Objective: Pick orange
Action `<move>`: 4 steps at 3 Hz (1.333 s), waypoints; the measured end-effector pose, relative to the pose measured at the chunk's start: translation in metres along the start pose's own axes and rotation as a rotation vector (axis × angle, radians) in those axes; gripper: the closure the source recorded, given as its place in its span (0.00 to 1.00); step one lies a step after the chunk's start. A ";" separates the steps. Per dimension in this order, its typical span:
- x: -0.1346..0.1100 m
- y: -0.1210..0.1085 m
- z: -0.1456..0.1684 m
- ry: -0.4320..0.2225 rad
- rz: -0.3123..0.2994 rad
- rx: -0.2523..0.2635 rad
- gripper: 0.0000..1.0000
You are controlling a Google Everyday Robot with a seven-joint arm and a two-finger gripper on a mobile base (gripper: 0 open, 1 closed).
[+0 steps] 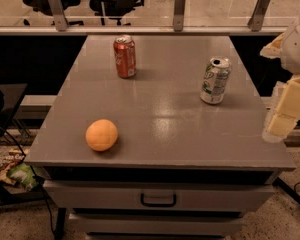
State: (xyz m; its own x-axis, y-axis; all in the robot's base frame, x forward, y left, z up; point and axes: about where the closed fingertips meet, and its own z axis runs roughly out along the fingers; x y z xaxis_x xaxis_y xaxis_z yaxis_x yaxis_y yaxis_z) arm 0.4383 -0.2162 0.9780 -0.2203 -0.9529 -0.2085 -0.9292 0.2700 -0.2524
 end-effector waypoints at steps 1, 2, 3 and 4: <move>0.000 0.000 0.000 0.000 0.000 0.000 0.00; -0.017 -0.005 0.001 -0.031 -0.034 -0.005 0.00; -0.054 -0.008 0.005 -0.085 -0.102 -0.014 0.00; -0.100 -0.010 0.019 -0.134 -0.168 -0.035 0.00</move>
Offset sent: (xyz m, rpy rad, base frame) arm 0.0214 0.0379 0.0030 0.0518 0.0013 0.1078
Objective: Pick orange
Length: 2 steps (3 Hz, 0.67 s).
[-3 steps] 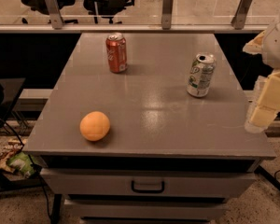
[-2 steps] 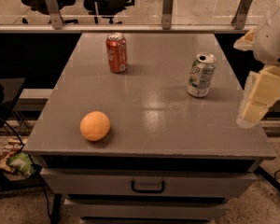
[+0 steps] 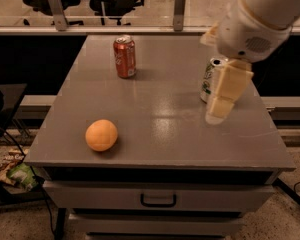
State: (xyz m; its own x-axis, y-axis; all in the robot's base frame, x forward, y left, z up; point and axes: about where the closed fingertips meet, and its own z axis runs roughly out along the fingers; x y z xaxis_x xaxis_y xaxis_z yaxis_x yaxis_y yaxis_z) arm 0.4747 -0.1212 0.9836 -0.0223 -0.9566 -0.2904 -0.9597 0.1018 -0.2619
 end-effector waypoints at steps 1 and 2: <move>-0.043 -0.001 0.030 -0.034 -0.053 -0.034 0.00; -0.092 0.013 0.077 -0.051 -0.114 -0.084 0.00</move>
Offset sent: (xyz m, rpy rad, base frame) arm 0.0091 0.1661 -0.0930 0.0083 0.0971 0.2152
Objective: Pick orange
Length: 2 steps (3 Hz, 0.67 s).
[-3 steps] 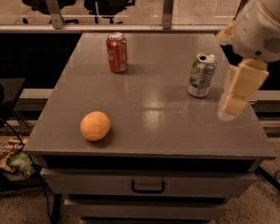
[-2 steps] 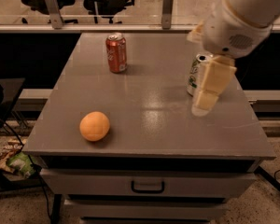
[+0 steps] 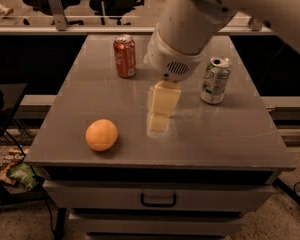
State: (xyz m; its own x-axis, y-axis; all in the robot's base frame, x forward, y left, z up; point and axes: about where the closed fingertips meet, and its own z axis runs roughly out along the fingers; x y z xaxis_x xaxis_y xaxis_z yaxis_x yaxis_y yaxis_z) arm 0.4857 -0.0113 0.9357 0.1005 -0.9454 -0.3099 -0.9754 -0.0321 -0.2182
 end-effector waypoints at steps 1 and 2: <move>-0.025 0.013 0.042 -0.009 -0.025 -0.052 0.00; -0.044 0.026 0.074 -0.012 -0.046 -0.088 0.00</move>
Offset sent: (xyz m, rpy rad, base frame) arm -0.0238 0.0992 -0.0988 -0.0111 0.1144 0.1130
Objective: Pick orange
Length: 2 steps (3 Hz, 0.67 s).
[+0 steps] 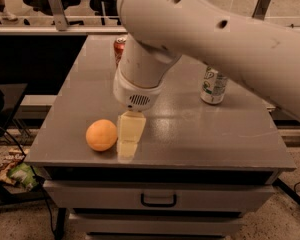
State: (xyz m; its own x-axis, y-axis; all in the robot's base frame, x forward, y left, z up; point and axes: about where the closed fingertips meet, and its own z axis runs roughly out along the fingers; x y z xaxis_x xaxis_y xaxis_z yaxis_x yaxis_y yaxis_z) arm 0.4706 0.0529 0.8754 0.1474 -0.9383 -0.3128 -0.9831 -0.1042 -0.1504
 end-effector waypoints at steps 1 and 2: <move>-0.016 0.006 0.025 -0.002 -0.018 -0.030 0.00; -0.032 0.008 0.039 -0.014 -0.033 -0.051 0.00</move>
Offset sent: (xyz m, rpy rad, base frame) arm -0.0103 0.0684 -0.0393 0.0184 0.0643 0.0767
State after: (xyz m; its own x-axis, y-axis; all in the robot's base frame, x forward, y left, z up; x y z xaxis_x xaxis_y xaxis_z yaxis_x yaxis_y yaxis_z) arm 0.4620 0.0952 0.8477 0.1807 -0.9294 -0.3218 -0.9820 -0.1520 -0.1124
